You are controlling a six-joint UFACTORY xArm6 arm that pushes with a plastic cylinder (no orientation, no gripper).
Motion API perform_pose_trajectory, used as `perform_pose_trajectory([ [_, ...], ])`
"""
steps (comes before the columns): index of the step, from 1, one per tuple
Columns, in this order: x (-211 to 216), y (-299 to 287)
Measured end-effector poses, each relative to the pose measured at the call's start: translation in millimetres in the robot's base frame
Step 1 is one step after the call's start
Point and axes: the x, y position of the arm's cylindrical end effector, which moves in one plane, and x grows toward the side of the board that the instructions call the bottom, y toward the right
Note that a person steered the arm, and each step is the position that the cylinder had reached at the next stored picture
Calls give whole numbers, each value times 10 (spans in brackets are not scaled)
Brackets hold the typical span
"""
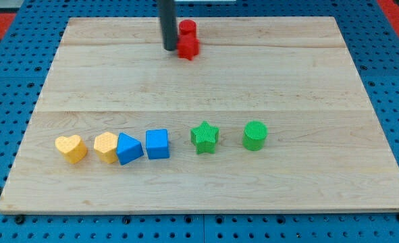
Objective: Move the red star to the top right of the green circle
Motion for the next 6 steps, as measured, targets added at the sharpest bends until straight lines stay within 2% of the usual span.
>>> perform_pose_trajectory([
  [1,396,504],
  [3,-27,-91],
  [4,-90,230],
  [5,231,1033],
  [6,97,1170],
])
